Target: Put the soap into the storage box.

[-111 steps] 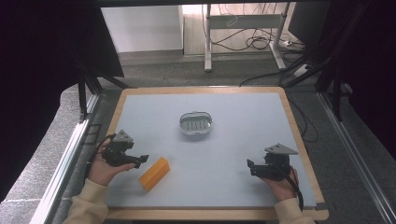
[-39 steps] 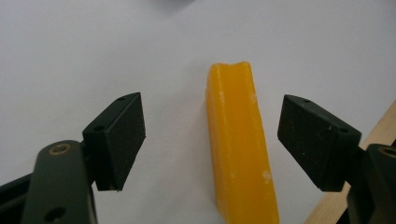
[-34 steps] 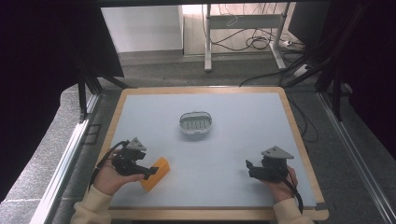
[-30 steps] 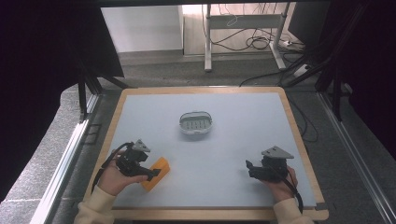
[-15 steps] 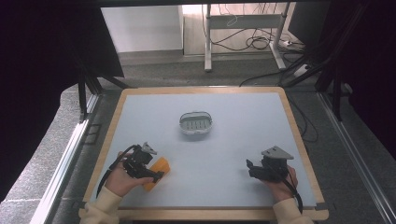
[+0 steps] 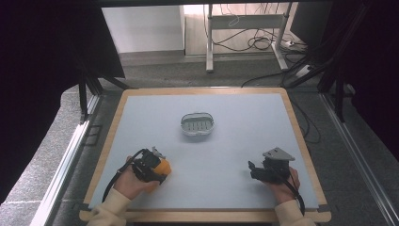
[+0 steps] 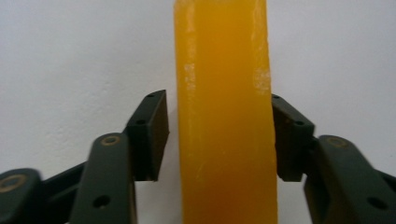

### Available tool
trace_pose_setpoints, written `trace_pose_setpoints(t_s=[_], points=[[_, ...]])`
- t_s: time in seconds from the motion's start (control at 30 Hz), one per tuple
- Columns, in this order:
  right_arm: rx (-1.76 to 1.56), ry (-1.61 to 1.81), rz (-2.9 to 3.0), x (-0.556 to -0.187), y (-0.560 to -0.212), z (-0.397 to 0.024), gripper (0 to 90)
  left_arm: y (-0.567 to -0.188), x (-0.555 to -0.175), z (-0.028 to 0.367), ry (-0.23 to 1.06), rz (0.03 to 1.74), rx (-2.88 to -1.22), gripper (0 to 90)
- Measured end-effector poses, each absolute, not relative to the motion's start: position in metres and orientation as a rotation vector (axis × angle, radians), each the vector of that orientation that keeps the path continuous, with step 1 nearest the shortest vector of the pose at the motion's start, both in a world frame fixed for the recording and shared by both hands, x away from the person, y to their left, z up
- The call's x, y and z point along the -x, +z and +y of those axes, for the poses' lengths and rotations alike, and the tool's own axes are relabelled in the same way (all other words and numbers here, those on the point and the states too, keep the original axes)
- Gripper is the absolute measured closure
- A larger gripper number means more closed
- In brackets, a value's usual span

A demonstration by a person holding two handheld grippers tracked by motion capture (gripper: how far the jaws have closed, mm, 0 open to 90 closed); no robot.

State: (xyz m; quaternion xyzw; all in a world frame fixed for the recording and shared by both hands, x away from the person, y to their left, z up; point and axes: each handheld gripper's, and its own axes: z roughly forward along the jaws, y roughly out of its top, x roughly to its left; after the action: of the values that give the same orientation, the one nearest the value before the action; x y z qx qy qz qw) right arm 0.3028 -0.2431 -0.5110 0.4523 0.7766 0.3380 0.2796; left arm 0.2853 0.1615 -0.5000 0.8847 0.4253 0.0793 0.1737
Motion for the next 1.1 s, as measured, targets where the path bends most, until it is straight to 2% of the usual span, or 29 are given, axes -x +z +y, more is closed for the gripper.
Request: trace_pose_setpoints(t_s=[0.13,0.4,0.53,0.83,1.1], points=[[-1.213,0.910,2.075,-0.303,-0.510,-0.243,14.6,-0.502,-0.288,0.159,0.206,1.231,-2.506,60.5],[-1.212,0.901,2.071,-0.302,-0.510,-0.242,14.6,-0.501,-0.290,0.162,0.174,1.239,-2.505,61.7],[-1.221,0.894,2.062,-0.303,-0.509,-0.244,14.8,-0.497,-0.290,0.166,0.198,1.238,-2.493,61.8],[-1.229,0.899,2.049,-0.302,-0.507,-0.246,15.0,-0.473,-0.283,0.178,0.197,1.168,-2.419,61.8],[-1.239,0.902,2.058,-0.303,-0.509,-0.246,15.0,-0.476,-0.285,0.182,0.193,1.153,-2.438,61.8]])
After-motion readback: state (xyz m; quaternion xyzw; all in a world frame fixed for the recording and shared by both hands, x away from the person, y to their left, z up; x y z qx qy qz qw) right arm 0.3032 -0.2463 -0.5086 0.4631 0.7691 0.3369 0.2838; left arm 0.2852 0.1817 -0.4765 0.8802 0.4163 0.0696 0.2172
